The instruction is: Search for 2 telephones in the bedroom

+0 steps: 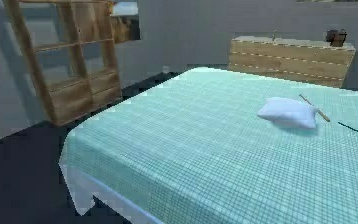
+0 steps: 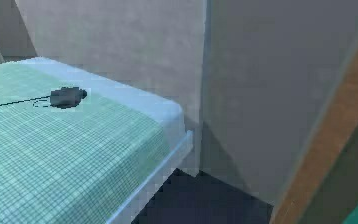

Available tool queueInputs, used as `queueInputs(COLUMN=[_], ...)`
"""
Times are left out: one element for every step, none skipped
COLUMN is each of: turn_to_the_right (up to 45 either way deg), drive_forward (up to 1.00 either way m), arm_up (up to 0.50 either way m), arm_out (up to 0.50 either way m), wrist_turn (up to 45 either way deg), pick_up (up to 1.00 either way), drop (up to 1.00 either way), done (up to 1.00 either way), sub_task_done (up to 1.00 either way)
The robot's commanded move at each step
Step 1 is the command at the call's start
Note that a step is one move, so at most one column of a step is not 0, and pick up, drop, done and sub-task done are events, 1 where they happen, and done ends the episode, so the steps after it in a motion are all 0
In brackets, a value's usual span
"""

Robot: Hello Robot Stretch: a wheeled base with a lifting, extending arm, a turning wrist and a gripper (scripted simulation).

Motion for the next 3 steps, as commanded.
queueInputs(turn_to_the_right=[-45.0, -6.0, 0.0], drive_forward=[0.00, 0.00, 1.00], arm_up=[0.00, 0.00, 0.00], arm_out=[0.00, 0.00, 0.00], wrist_turn=[0.0, 0.0, 0.0], pick_up=[0.00, 0.00, 0.00], drop=[0.00, 0.00, 0.00], done=[0.00, 0.00, 0.00], sub_task_done=[0.00, 0.00, 0.00])
